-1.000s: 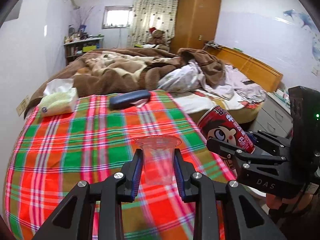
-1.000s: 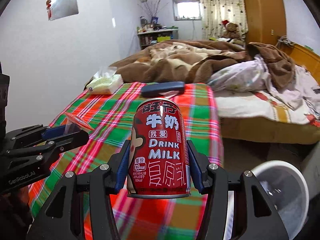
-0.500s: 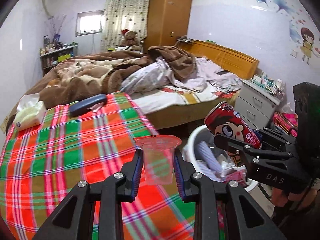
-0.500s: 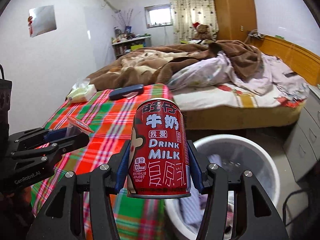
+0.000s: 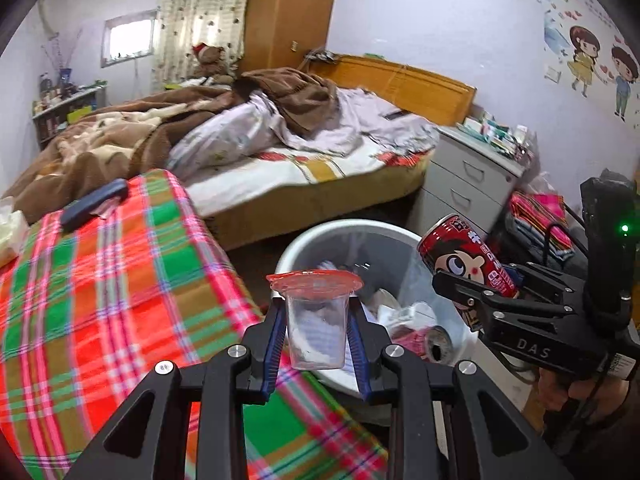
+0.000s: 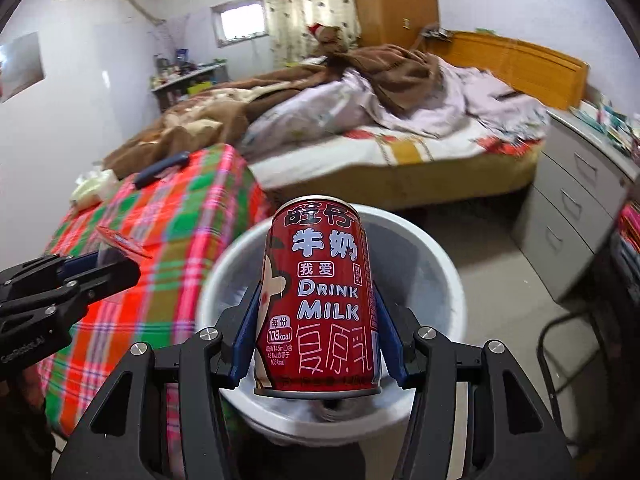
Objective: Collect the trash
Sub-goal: 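Carry the milk can and clear cup over the white bin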
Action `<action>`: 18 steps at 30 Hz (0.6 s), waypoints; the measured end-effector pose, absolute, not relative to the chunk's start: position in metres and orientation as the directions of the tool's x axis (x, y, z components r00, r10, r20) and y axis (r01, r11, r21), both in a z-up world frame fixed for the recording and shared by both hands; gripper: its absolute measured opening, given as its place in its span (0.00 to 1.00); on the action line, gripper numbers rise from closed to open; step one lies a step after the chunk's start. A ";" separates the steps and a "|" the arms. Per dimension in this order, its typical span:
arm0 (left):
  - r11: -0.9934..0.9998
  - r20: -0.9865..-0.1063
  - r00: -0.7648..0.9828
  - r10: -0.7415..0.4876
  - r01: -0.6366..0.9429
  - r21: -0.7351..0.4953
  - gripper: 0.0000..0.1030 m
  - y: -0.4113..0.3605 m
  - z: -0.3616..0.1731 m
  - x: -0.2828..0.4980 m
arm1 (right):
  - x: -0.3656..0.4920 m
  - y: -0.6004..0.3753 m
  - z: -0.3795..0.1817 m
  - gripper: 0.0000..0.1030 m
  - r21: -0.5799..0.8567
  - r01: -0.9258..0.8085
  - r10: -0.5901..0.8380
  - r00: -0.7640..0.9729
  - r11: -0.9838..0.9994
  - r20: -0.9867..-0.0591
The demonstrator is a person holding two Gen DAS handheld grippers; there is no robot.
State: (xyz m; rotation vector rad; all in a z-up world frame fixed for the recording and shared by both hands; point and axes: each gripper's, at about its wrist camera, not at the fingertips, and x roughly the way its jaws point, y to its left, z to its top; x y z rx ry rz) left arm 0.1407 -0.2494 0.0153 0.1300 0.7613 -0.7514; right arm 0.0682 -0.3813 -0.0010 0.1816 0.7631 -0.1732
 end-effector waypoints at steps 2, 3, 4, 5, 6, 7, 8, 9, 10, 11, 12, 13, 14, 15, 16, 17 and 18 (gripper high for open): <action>0.723 -0.676 0.461 -0.575 0.673 -0.156 0.30 -0.261 0.009 0.139 | 0.068 -0.386 -0.005 0.53 0.101 0.230 -0.092 0.699 0.968 -0.709; 0.719 -0.684 0.450 -0.574 0.677 -0.158 0.30 -0.266 0.005 0.140 | 0.069 -0.388 -0.007 0.53 0.101 0.237 -0.095 0.693 0.966 -0.715; 0.716 -0.689 0.443 -0.573 0.680 -0.159 0.30 -0.270 0.002 0.140 | 0.070 -0.391 -0.009 0.53 0.099 0.249 -0.104 0.686 0.963 -0.720; 0.714 -0.695 0.436 -0.571 0.682 -0.159 0.30 -0.274 -0.001 0.141 | 0.068 -0.394 -0.012 0.53 0.096 0.257 -0.110 0.682 0.962 -0.723; 0.715 -0.703 0.432 -0.565 0.681 -0.156 0.30 -0.278 -0.005 0.141 | 0.068 -0.396 -0.014 0.53 0.094 0.264 -0.115 0.676 0.960 -0.727; 0.713 -0.707 0.425 -0.565 0.683 -0.158 0.30 -0.282 -0.009 0.142 | 0.068 -0.398 -0.016 0.53 0.090 0.270 -0.120 0.670 0.959 -0.732; 0.711 -0.709 0.421 -0.565 0.684 -0.160 0.30 -0.285 -0.011 0.142 | 0.070 -0.399 -0.019 0.53 0.088 0.269 -0.119 0.666 0.959 -0.737; 0.712 -0.715 0.415 -0.563 0.683 -0.164 0.30 -0.288 -0.014 0.144 | 0.073 -0.400 -0.021 0.53 0.092 0.267 -0.111 0.658 0.959 -0.745; 0.712 -0.721 0.409 -0.560 0.682 -0.166 0.30 -0.291 -0.017 0.145 | 0.072 -0.403 -0.023 0.53 0.094 0.269 -0.110 0.652 0.958 -0.750; 0.710 -0.726 0.404 -0.557 0.684 -0.165 0.30 -0.296 -0.021 0.147 | 0.072 -0.404 -0.025 0.53 0.092 0.273 -0.113 0.649 0.958 -0.752; 0.712 -0.729 0.402 -0.554 0.683 -0.164 0.30 -0.299 -0.022 0.148 | 0.074 -0.405 -0.027 0.53 0.085 0.275 -0.118 0.645 0.958 -0.755; 0.712 -0.731 0.401 -0.553 0.683 -0.164 0.30 -0.300 -0.023 0.150 | 0.074 -0.407 -0.028 0.53 0.080 0.279 -0.123 0.640 0.957 -0.759; 0.710 -0.732 0.398 -0.553 0.685 -0.164 0.30 -0.302 -0.026 0.151 | 0.075 -0.407 -0.030 0.53 0.080 0.280 -0.123 0.638 0.957 -0.760; 0.711 -0.734 0.397 -0.551 0.683 -0.164 0.30 -0.303 -0.027 0.152 | 0.075 -0.409 -0.031 0.53 0.080 0.279 -0.121 0.635 0.957 -0.763; 0.715 -0.737 0.398 -0.547 0.680 -0.164 0.30 -0.304 -0.029 0.154 | 0.076 -0.410 -0.033 0.53 0.075 0.281 -0.124 0.629 0.957 -0.768; 0.718 -0.738 0.400 -0.543 0.676 -0.162 0.30 -0.305 -0.030 0.155 | 0.077 -0.412 -0.034 0.53 0.069 0.284 -0.130 0.625 0.956 -0.770; 0.720 -0.740 0.398 -0.542 0.674 -0.165 0.31 -0.306 -0.032 0.156 | 0.078 -0.413 -0.035 0.53 0.064 0.289 -0.136 0.623 0.955 -0.770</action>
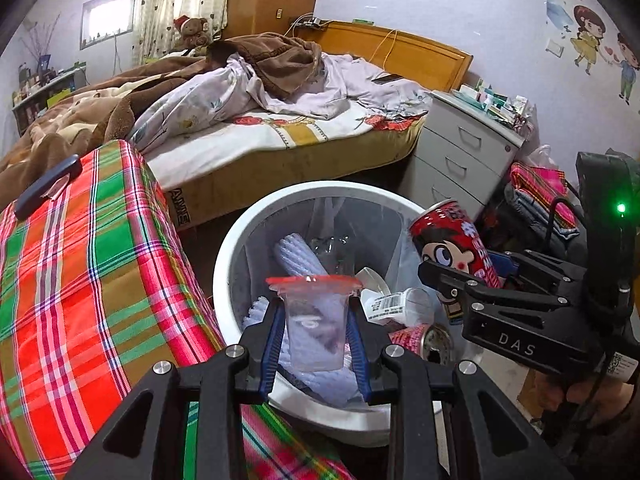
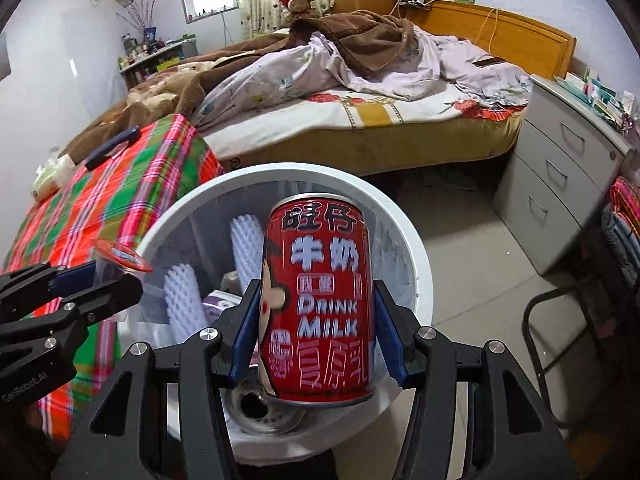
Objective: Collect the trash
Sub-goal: 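Carry the milk can and clear cup over the white bin, then open both tools to drop the can and cup into the bin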
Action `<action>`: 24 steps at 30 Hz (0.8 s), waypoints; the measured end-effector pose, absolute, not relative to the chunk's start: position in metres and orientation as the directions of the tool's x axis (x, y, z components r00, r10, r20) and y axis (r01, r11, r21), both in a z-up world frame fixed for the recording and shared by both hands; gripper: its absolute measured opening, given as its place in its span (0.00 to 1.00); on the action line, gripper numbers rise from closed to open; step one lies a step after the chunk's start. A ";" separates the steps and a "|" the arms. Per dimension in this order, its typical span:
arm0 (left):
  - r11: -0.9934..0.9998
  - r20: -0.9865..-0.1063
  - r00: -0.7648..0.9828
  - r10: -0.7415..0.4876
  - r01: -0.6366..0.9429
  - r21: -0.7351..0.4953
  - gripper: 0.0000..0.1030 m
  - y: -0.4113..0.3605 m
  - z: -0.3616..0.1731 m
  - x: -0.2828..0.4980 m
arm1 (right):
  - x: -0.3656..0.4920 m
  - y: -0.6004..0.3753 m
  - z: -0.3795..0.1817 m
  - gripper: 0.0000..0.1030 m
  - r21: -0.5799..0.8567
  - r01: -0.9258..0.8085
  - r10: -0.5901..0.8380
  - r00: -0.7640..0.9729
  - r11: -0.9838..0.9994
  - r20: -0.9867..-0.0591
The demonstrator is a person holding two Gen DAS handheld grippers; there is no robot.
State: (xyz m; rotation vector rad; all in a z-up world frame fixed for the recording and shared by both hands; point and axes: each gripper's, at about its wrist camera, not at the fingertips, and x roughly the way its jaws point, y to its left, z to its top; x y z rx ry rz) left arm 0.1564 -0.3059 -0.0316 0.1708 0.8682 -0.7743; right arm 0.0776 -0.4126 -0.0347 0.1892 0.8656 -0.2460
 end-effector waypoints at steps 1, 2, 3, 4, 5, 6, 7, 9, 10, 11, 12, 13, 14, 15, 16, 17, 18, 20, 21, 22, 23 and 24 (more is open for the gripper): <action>0.720 -0.741 0.394 -0.544 0.673 -0.170 0.37 -0.306 -0.033 0.157 | 0.078 -0.414 -0.035 0.53 0.065 0.292 -0.137 0.621 0.954 -0.772; 0.721 -0.742 0.392 -0.544 0.671 -0.173 0.47 -0.306 -0.034 0.158 | 0.078 -0.415 -0.036 0.53 0.072 0.294 -0.133 0.620 0.953 -0.773; 0.725 -0.745 0.395 -0.538 0.668 -0.170 0.50 -0.306 -0.035 0.159 | 0.078 -0.416 -0.036 0.53 0.078 0.296 -0.130 0.623 0.952 -0.772; 0.726 -0.744 0.398 -0.537 0.668 -0.166 0.51 -0.306 -0.034 0.159 | 0.077 -0.417 -0.036 0.57 0.083 0.299 -0.130 0.627 0.951 -0.768; 0.725 -0.742 0.401 -0.538 0.669 -0.165 0.51 -0.306 -0.034 0.159 | 0.077 -0.417 -0.035 0.62 0.087 0.299 -0.128 0.632 0.950 -0.765; 0.728 -0.741 0.403 -0.537 0.666 -0.165 0.52 -0.305 -0.034 0.159 | 0.075 -0.417 -0.034 0.63 0.093 0.299 -0.126 0.639 0.950 -0.759; 0.732 -0.743 0.405 -0.533 0.661 -0.165 0.54 -0.304 -0.034 0.160 | 0.075 -0.416 -0.033 0.63 0.096 0.299 -0.126 0.643 0.949 -0.755; 0.738 -0.741 0.407 -0.534 0.652 -0.174 0.56 -0.301 -0.033 0.161 | 0.072 -0.415 -0.030 0.63 0.101 0.299 -0.127 0.655 0.949 -0.745; 0.744 -0.740 0.409 -0.534 0.643 -0.182 0.56 -0.298 -0.033 0.161 | 0.072 -0.414 -0.029 0.63 0.101 0.301 -0.130 0.658 0.948 -0.742; 0.749 -0.737 0.416 -0.532 0.637 -0.181 0.56 -0.296 -0.032 0.161 | 0.072 -0.414 -0.028 0.63 0.104 0.303 -0.132 0.663 0.947 -0.737; 0.751 -0.735 0.421 -0.531 0.636 -0.178 0.56 -0.294 -0.031 0.160 | 0.071 -0.414 -0.027 0.63 0.107 0.304 -0.131 0.667 0.947 -0.733; 0.754 -0.733 0.428 -0.528 0.634 -0.173 0.56 -0.292 -0.030 0.160 | 0.069 -0.414 -0.026 0.63 0.113 0.305 -0.128 0.670 0.946 -0.731; 0.761 -0.731 0.443 -0.520 0.629 -0.161 0.56 -0.289 -0.027 0.158 | 0.069 -0.413 -0.025 0.63 0.118 0.304 -0.126 0.673 0.945 -0.729; 0.764 -0.728 0.452 -0.516 0.627 -0.153 0.56 -0.287 -0.026 0.156 | 0.068 -0.412 -0.023 0.63 0.121 0.302 -0.124 0.679 0.946 -0.723; 0.767 -0.725 0.459 -0.514 0.624 -0.148 0.56 -0.285 -0.024 0.154 | 0.066 -0.410 -0.022 0.63 0.121 0.301 -0.127 0.686 0.946 -0.716; 0.775 -0.722 0.469 -0.508 0.615 -0.146 0.56 -0.280 -0.022 0.152 | 0.065 -0.408 -0.020 0.63 0.119 0.299 -0.129 0.691 0.947 -0.711; 0.777 -0.717 0.474 -0.511 0.611 -0.149 0.56 -0.276 -0.020 0.151 | 0.063 -0.405 -0.018 0.63 0.119 0.294 -0.127 0.696 0.948 -0.707; 0.790 -0.704 0.497 -0.507 0.594 -0.150 0.56 -0.265 -0.015 0.146 | 0.061 -0.399 -0.014 0.63 0.128 0.277 -0.114 0.713 0.952 -0.692; 0.796 -0.702 0.506 -0.500 0.587 -0.144 0.56 -0.261 -0.014 0.144 | 0.060 -0.395 -0.013 0.63 0.131 0.270 -0.109 0.719 0.954 -0.686; 0.807 -0.695 0.526 -0.491 0.575 -0.135 0.56 -0.254 -0.011 0.140 | 0.058 -0.390 -0.010 0.63 0.128 0.263 -0.109 0.726 0.956 -0.679; 0.812 -0.691 0.535 -0.486 0.569 -0.131 0.56 -0.250 -0.009 0.138 | 0.056 -0.385 -0.008 0.63 0.124 0.256 -0.110 0.734 0.959 -0.670; 0.821 -0.685 0.548 -0.479 0.557 -0.129 0.56 -0.243 -0.007 0.135 | 0.055 -0.381 -0.006 0.63 0.119 0.249 -0.111 0.744 0.961 -0.659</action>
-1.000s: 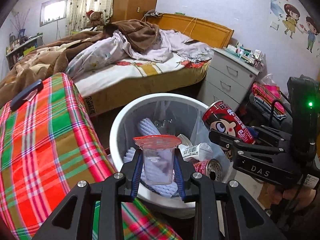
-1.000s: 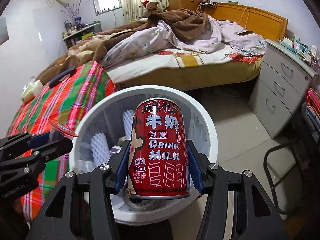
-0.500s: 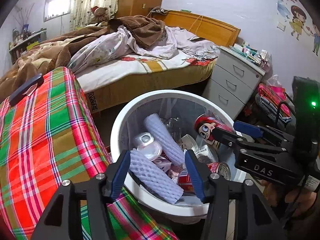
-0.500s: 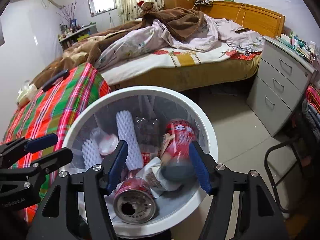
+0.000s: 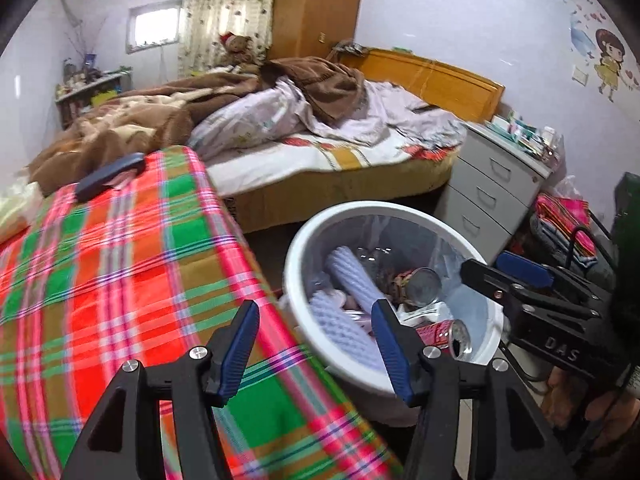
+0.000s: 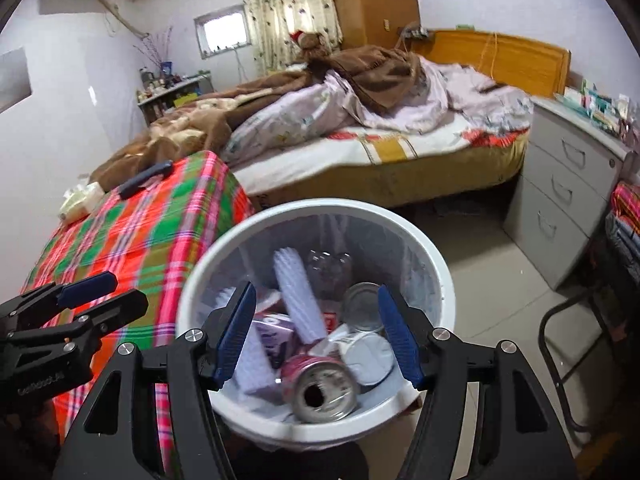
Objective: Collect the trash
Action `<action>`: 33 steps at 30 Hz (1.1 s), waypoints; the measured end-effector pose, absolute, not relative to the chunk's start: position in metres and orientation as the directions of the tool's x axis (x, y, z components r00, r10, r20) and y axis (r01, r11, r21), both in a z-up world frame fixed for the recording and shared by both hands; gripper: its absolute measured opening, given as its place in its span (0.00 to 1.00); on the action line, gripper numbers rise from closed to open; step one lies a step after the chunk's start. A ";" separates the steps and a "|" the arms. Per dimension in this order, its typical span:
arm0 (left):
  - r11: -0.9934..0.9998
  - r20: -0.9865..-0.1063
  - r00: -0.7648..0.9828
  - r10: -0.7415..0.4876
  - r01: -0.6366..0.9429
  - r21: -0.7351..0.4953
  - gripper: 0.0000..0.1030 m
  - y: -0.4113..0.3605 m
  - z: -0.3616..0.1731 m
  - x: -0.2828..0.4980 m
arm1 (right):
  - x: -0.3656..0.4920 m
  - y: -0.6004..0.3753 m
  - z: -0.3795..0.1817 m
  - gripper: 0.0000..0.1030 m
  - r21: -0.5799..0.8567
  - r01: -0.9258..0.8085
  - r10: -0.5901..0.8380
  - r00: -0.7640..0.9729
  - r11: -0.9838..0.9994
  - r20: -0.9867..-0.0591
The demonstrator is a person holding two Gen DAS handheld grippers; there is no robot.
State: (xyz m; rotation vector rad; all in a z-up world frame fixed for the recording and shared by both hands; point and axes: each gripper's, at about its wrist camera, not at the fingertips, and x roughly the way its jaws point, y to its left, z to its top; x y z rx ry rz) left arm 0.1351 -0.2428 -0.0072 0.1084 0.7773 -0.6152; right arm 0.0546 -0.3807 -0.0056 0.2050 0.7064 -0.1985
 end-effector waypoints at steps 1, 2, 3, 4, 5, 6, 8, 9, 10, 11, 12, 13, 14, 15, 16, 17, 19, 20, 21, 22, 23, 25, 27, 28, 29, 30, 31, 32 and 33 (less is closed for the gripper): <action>0.830 -0.681 0.560 -0.472 0.543 -0.129 0.56 -0.236 -0.005 0.132 | 0.052 -0.375 -0.003 0.63 0.113 0.238 -0.110 0.754 0.965 -0.647; 0.841 -0.676 0.576 -0.460 0.526 -0.124 0.56 -0.229 -0.003 0.128 | 0.050 -0.369 -0.001 0.63 0.110 0.226 -0.106 0.764 0.968 -0.637; 0.851 -0.672 0.591 -0.446 0.513 -0.114 0.56 -0.222 -0.001 0.123 | 0.049 -0.366 0.001 0.63 0.112 0.219 -0.101 0.770 0.969 -0.630; 0.859 -0.667 0.606 -0.434 0.501 -0.104 0.56 -0.216 0.000 0.119 | 0.047 -0.360 0.003 0.63 0.117 0.204 -0.089 0.781 0.972 -0.619; 0.864 -0.663 0.616 -0.426 0.494 -0.096 0.56 -0.212 0.001 0.116 | 0.045 -0.356 0.005 0.63 0.122 0.191 -0.079 0.790 0.974 -0.607; 0.872 -0.656 0.631 -0.414 0.482 -0.088 0.56 -0.205 0.003 0.111 | 0.043 -0.351 0.006 0.63 0.125 0.179 -0.071 0.800 0.976 -0.595; 0.885 -0.649 0.649 -0.397 0.459 -0.082 0.56 -0.193 0.005 0.102 | 0.040 -0.342 0.007 0.63 0.121 0.159 -0.061 0.815 0.980 -0.576; 0.890 -0.646 0.656 -0.391 0.448 -0.084 0.56 -0.188 0.007 0.098 | 0.039 -0.337 0.007 0.63 0.115 0.152 -0.060 0.818 0.982 -0.572; 0.894 -0.643 0.661 -0.388 0.441 -0.086 0.56 -0.184 0.008 0.096 | 0.038 -0.332 0.007 0.63 0.110 0.146 -0.058 0.820 0.983 -0.569; 0.901 -0.635 0.673 -0.380 0.425 -0.090 0.56 -0.176 0.009 0.091 | 0.035 -0.328 0.007 0.63 0.110 0.132 -0.048 0.827 0.985 -0.561; 0.907 -0.630 0.682 -0.370 0.411 -0.088 0.56 -0.171 0.009 0.087 | 0.033 -0.325 0.006 0.63 0.112 0.122 -0.039 0.830 0.986 -0.556; 0.913 -0.626 0.692 -0.359 0.399 -0.083 0.56 -0.165 0.010 0.083 | 0.031 -0.321 0.005 0.63 0.115 0.113 -0.031 0.833 0.987 -0.553; 0.918 -0.622 0.700 -0.350 0.390 -0.078 0.56 -0.161 0.011 0.081 | 0.030 -0.319 0.004 0.63 0.115 0.108 -0.027 0.835 0.987 -0.550; 0.924 -0.620 0.709 -0.337 0.376 -0.072 0.56 -0.156 0.011 0.078 | 0.029 -0.316 0.003 0.63 0.115 0.104 -0.024 0.836 0.988 -0.548; 0.930 -0.620 0.715 -0.322 0.362 -0.066 0.56 -0.152 0.010 0.075 | 0.027 -0.313 0.002 0.63 0.118 0.100 -0.019 0.839 0.988 -0.544; 0.936 -0.618 0.724 -0.307 0.348 -0.058 0.56 -0.147 0.010 0.072 | 0.026 -0.310 0.002 0.63 0.120 0.096 -0.016 0.841 0.988 -0.541; 0.952 -0.615 0.746 -0.255 0.306 -0.024 0.56 -0.139 0.008 0.065 | 0.024 -0.305 0.001 0.63 0.130 0.087 -0.004 0.845 0.988 -0.534; 0.959 -0.612 0.759 -0.223 0.282 0.000 0.56 -0.135 0.008 0.061 | 0.022 -0.303 0.001 0.63 0.134 0.081 0.003 0.848 0.988 -0.530; 0.962 -0.610 0.763 -0.214 0.275 0.007 0.56 -0.133 0.007 0.060 | 0.021 -0.300 0.001 0.63 0.135 0.072 0.009 0.851 0.988 -0.524; 0.966 -0.609 0.767 -0.201 0.259 0.008 0.56 -0.129 0.006 0.057 | 0.020 -0.298 0.001 0.63 0.131 0.070 0.009 0.853 0.989 -0.522; 0.967 -0.608 0.768 -0.201 0.254 0.002 0.56 -0.127 0.006 0.056 | 0.020 -0.295 0.001 0.63 0.120 0.075 -0.002 0.854 0.990 -0.520; 0.970 -0.598 0.774 -0.208 0.240 -0.026 0.56 -0.117 0.005 0.049 | 0.016 -0.289 0.000 0.63 0.105 0.079 -0.014 0.859 0.991 -0.512; 0.974 -0.585 0.786 -0.200 0.225 -0.031 0.56 -0.111 0.004 0.044 | 0.013 -0.286 -0.002 0.63 0.103 0.069 -0.007 0.861 0.992 -0.509; 0.975 -0.579 0.792 -0.195 0.220 -0.028 0.56 -0.109 0.004 0.041 | 0.012 -0.285 -0.003 0.63 0.099 0.066 -0.007 0.860 0.993 -0.510; 0.976 -0.573 0.798 -0.188 0.216 -0.019 0.56 -0.108 0.003 0.038 | 0.011 -0.283 -0.004 0.63 0.088 0.071 -0.016 0.857 0.994 -0.515; 0.977 -0.571 0.800 -0.185 0.214 -0.016 0.56 -0.108 0.003 0.037 | 0.011 -0.281 -0.005 0.63 0.077 0.077 -0.027 0.855 0.994 -0.518; 0.977 -0.571 0.800 -0.184 0.215 -0.014 0.56 -0.109 0.003 0.036 | 0.009 -0.279 -0.006 0.63 0.068 0.081 -0.034 0.856 0.994 -0.516; 0.977 -0.573 0.799 -0.182 0.214 -0.012 0.56 -0.108 0.001 0.035 | 0.009 -0.278 -0.006 0.63 0.068 0.079 -0.033 0.856 0.995 -0.516; 0.977 -0.573 0.800 -0.180 0.213 -0.010 0.56 -0.107 0.000 0.034 | 0.009 -0.277 -0.007 0.63 0.072 0.075 -0.027 0.855 0.995 -0.518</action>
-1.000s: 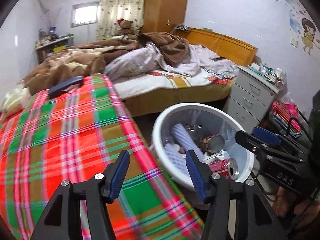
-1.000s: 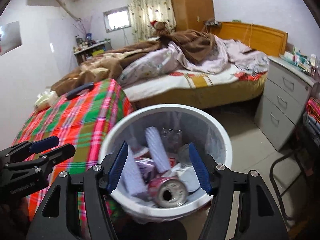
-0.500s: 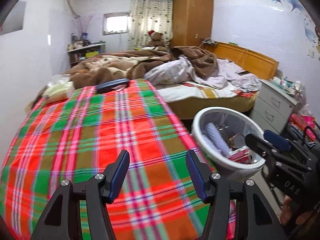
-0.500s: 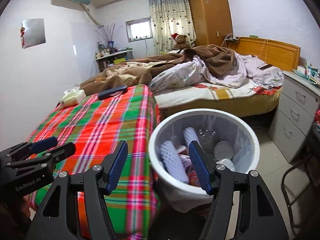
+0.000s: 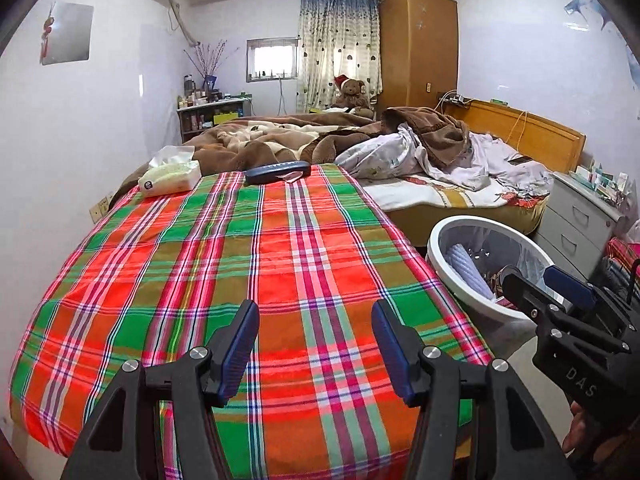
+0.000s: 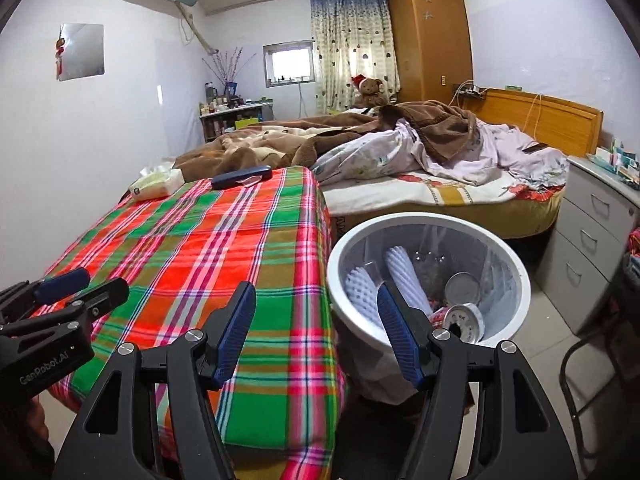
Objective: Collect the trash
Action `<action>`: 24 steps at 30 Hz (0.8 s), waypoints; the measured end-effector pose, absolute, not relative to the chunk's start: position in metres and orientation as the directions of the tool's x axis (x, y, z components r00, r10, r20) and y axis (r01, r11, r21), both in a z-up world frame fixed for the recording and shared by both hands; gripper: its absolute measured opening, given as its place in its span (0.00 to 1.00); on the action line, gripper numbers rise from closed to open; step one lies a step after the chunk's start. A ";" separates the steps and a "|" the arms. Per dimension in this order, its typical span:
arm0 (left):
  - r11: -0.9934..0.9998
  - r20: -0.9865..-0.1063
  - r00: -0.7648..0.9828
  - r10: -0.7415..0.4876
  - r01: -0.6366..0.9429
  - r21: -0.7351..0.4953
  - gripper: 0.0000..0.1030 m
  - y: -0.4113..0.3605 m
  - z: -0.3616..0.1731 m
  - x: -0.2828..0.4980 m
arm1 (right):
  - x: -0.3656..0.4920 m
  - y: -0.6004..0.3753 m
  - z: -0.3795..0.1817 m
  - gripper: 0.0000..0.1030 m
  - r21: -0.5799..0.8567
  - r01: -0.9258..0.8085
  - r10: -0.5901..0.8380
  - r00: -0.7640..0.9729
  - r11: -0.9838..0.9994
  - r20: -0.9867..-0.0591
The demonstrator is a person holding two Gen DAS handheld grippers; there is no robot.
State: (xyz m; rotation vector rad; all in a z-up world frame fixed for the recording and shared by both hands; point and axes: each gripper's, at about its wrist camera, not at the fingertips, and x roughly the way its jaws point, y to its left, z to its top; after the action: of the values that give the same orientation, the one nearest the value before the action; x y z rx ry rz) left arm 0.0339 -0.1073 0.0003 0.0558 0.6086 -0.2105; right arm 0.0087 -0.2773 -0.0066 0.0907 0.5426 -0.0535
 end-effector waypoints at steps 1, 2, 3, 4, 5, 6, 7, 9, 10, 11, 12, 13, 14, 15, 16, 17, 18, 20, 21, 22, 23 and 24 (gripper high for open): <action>0.977 -0.573 0.800 -0.180 0.215 -0.007 0.56 -0.107 -0.001 0.033 | 0.008 -0.276 -0.007 0.63 0.076 0.071 -0.021 0.854 0.995 -0.520; 0.977 -0.575 0.799 -0.178 0.214 -0.004 0.56 -0.107 -0.002 0.032 | 0.008 -0.275 -0.007 0.63 0.080 0.069 -0.017 0.852 0.994 -0.523; 0.977 -0.576 0.798 -0.176 0.212 -0.004 0.56 -0.107 -0.002 0.032 | 0.007 -0.275 -0.007 0.63 0.082 0.070 -0.017 0.853 0.994 -0.522; 0.977 -0.576 0.798 -0.177 0.214 -0.004 0.56 -0.106 -0.003 0.031 | 0.006 -0.275 -0.007 0.63 0.083 0.076 -0.022 0.854 0.994 -0.519; 0.978 -0.576 0.799 -0.176 0.211 -0.007 0.56 -0.105 -0.003 0.031 | 0.005 -0.276 -0.007 0.63 0.087 0.084 -0.027 0.856 0.993 -0.516; 0.978 -0.573 0.800 -0.176 0.208 -0.010 0.56 -0.104 -0.003 0.030 | 0.004 -0.275 -0.007 0.63 0.087 0.085 -0.028 0.857 0.993 -0.514; 0.978 -0.572 0.801 -0.177 0.209 -0.010 0.56 -0.104 -0.003 0.029 | 0.004 -0.274 -0.007 0.63 0.084 0.083 -0.028 0.858 0.993 -0.513; 0.979 -0.568 0.805 -0.174 0.204 -0.010 0.56 -0.104 -0.003 0.028 | 0.003 -0.273 -0.008 0.63 0.083 0.084 -0.030 0.857 0.993 -0.514; 0.978 -0.567 0.804 -0.177 0.208 -0.010 0.56 -0.104 -0.003 0.027 | 0.003 -0.273 -0.008 0.63 0.086 0.083 -0.026 0.857 0.993 -0.514; 0.978 -0.568 0.804 -0.176 0.208 -0.010 0.56 -0.104 -0.003 0.027 | 0.003 -0.273 -0.009 0.63 0.091 0.082 -0.023 0.857 0.992 -0.515; 0.979 -0.568 0.804 -0.175 0.206 -0.010 0.56 -0.103 -0.003 0.027 | 0.003 -0.272 -0.009 0.63 0.094 0.083 -0.023 0.856 0.992 -0.516; 0.978 -0.569 0.803 -0.175 0.208 -0.008 0.56 -0.104 -0.003 0.026 | 0.003 -0.272 -0.010 0.63 0.094 0.085 -0.024 0.855 0.992 -0.518; 0.978 -0.570 0.803 -0.174 0.206 -0.008 0.56 -0.103 -0.003 0.025 | 0.003 -0.271 -0.010 0.63 0.095 0.083 -0.022 0.855 0.992 -0.517; 0.979 -0.569 0.804 -0.174 0.205 -0.010 0.56 -0.103 -0.003 0.026 | 0.003 -0.271 -0.009 0.63 0.094 0.081 -0.021 0.857 0.992 -0.516; 0.978 -0.567 0.805 -0.175 0.206 -0.010 0.56 -0.102 -0.003 0.025 | 0.002 -0.270 -0.009 0.63 0.093 0.080 -0.021 0.857 0.993 -0.515; 0.979 -0.568 0.804 -0.174 0.205 -0.010 0.56 -0.102 -0.003 0.025 | 0.002 -0.269 -0.009 0.63 0.089 0.080 -0.023 0.857 0.993 -0.516; 0.979 -0.566 0.806 -0.174 0.204 -0.010 0.56 -0.102 -0.002 0.024 | 0.002 -0.269 -0.009 0.63 0.087 0.081 -0.025 0.857 0.993 -0.515; 0.979 -0.565 0.807 -0.172 0.204 -0.007 0.56 -0.103 -0.001 0.023 | 0.001 -0.269 -0.008 0.63 0.088 0.080 -0.023 0.858 0.993 -0.513; 0.979 -0.564 0.808 -0.174 0.204 -0.009 0.56 -0.103 -0.001 0.023 | 0.001 -0.269 -0.008 0.63 0.090 0.080 -0.023 0.859 0.993 -0.512; 0.979 -0.561 0.809 -0.174 0.205 -0.007 0.56 -0.103 -0.001 0.023 | 0.001 -0.269 -0.008 0.63 0.090 0.080 -0.023 0.860 0.993 -0.511; 0.979 -0.561 0.810 -0.173 0.205 -0.005 0.56 -0.104 -0.001 0.022 | 0.001 -0.270 -0.008 0.63 0.089 0.081 -0.024 0.859 0.993 -0.511; 0.979 -0.560 0.810 -0.174 0.206 -0.006 0.56 -0.104 -0.001 0.022 | 0.001 -0.270 -0.008 0.63 0.091 0.081 -0.023 0.860 0.993 -0.510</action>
State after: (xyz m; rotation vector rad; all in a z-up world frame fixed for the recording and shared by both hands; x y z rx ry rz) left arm 0.0217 -0.1038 -0.0005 0.0561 0.5929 -0.2028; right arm 0.0006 -0.2696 -0.0077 0.1104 0.5337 -0.0546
